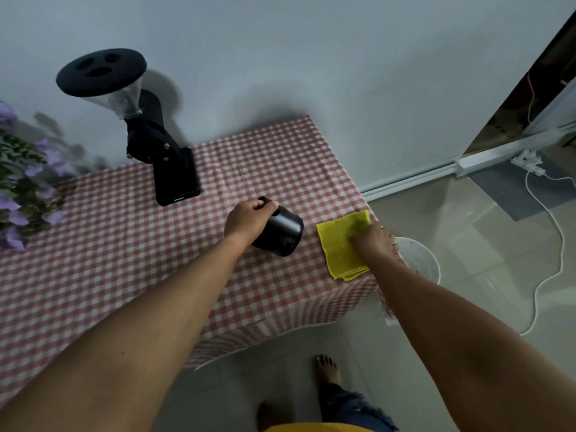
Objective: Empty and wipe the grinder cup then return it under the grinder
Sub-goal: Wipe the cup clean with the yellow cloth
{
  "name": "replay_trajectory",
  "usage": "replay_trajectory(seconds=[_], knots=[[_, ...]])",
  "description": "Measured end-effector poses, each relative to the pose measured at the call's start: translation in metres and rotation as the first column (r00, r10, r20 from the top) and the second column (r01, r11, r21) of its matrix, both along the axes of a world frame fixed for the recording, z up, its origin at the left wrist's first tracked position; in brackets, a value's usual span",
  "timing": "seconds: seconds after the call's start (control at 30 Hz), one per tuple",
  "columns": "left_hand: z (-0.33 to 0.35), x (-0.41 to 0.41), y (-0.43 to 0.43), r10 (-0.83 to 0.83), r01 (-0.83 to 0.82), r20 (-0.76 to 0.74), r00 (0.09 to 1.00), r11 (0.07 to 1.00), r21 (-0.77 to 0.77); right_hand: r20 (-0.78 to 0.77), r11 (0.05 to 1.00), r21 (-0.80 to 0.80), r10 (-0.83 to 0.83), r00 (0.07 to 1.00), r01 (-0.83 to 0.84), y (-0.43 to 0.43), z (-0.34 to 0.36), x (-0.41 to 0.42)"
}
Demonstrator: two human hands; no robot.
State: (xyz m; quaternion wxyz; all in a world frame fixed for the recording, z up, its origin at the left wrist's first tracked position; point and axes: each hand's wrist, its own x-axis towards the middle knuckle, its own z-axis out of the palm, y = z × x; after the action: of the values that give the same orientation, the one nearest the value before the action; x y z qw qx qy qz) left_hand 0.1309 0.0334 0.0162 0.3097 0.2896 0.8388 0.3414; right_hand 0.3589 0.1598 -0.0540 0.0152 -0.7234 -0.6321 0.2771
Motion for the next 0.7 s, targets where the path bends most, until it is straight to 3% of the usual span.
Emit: replay_trajectory(seconds=[0.3,0.4,0.5,0.63,0.7], knots=[[0.006,-0.012,-0.006,0.059,-0.059,0.057,0.997,0.998,-0.004,-0.252,0.995,0.096,0.032,0.967,-0.008,-0.01,0.023,-0.024],[0.0,-0.015,-0.007,0.088,-0.093,0.1,0.991,0.995,0.046,-0.454,0.991,0.134,0.074,0.888,-0.014,-0.016,0.037,-0.045],[-0.003,-0.012,-0.01,0.137,-0.159,0.194,0.972,0.982,0.106,-0.537,0.959,0.245,0.255,0.804,-0.141,-0.028,0.055,-0.064],[-0.01,-0.011,-0.013,0.19,-0.242,0.296,0.936,0.958,0.151,-0.521,0.881,0.347,0.466,0.715,-0.322,-0.051,0.064,-0.086],[-0.011,-0.009,-0.014,0.171,-0.232,0.309,0.936,0.957,0.173,-0.353,0.799,0.368,0.594,0.723,-0.476,-0.061,0.056,-0.092]])
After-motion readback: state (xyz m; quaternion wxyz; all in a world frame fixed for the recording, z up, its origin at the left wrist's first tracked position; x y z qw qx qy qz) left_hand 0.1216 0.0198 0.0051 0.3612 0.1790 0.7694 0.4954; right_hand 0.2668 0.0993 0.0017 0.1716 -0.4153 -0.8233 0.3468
